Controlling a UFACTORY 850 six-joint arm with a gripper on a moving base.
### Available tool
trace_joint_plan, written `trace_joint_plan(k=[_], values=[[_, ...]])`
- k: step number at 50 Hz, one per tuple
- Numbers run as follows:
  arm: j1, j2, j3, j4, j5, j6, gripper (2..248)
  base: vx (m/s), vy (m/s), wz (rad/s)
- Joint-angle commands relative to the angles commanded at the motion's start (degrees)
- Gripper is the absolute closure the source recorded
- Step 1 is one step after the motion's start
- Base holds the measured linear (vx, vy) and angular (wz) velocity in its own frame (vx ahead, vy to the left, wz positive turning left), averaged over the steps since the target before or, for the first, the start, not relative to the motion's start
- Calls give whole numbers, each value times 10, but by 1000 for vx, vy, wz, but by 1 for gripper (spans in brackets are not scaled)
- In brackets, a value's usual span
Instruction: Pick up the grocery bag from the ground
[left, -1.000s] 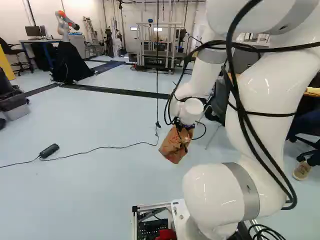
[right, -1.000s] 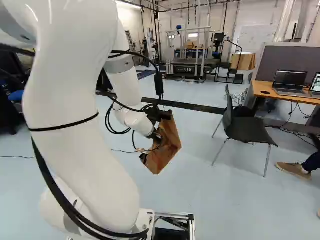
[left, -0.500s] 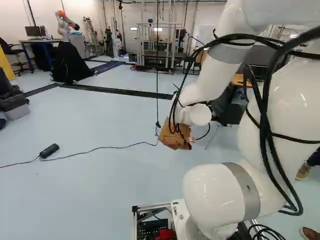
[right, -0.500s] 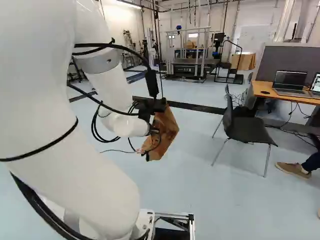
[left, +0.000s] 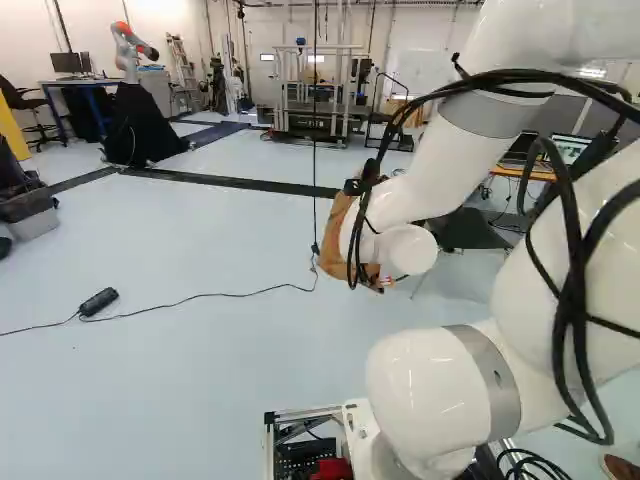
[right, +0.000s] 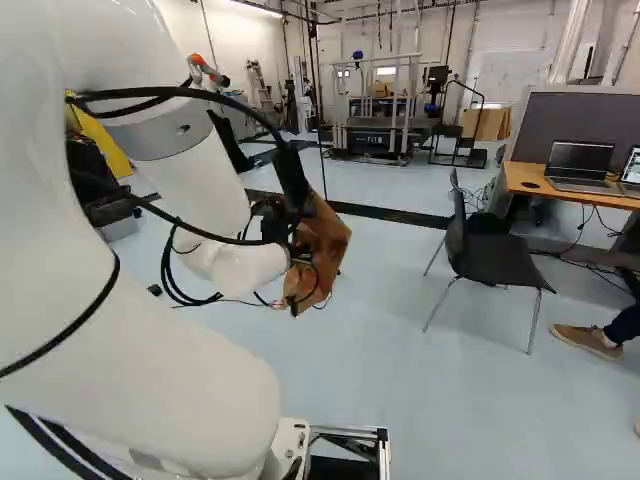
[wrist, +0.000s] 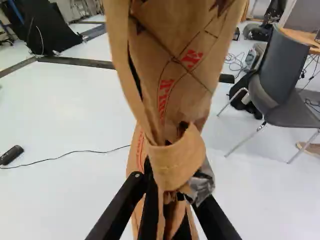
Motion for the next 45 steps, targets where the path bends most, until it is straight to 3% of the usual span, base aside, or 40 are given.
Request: trace_joint_plan(k=[22, 45], values=[[4, 41, 30, -28, 44, 0, 229, 0, 0, 0], [5, 53, 40, -36, 58, 0, 229, 0, 0, 0]])
